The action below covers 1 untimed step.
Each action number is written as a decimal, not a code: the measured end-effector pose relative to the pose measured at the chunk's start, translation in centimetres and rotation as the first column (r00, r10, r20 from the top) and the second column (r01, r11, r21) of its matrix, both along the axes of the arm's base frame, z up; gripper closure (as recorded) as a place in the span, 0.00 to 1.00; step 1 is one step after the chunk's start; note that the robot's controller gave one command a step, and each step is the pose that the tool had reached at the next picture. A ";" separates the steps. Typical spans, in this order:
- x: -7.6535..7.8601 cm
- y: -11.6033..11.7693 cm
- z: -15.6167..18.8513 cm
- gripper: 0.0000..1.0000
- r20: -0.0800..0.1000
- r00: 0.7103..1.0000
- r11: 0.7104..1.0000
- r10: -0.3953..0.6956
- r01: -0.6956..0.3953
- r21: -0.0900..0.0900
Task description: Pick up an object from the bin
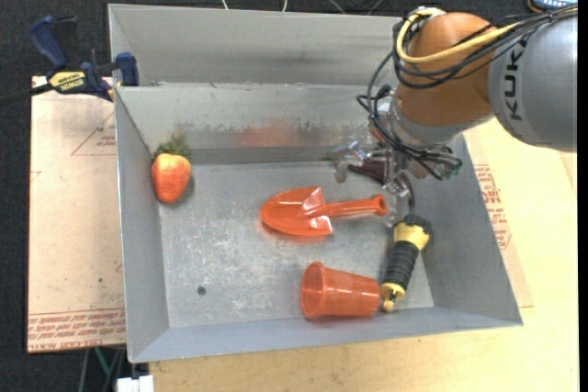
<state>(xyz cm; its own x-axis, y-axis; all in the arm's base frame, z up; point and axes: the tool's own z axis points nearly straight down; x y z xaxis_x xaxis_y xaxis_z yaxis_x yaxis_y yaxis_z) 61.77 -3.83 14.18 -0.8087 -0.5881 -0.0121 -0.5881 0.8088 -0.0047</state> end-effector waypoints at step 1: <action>1.1 1.3 -0.3 0.00 -0.002 0.939 0.939 -0.345 0.345 0.007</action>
Offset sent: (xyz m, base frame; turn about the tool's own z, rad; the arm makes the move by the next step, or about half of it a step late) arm 0.0263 -0.0204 -0.0337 -0.2843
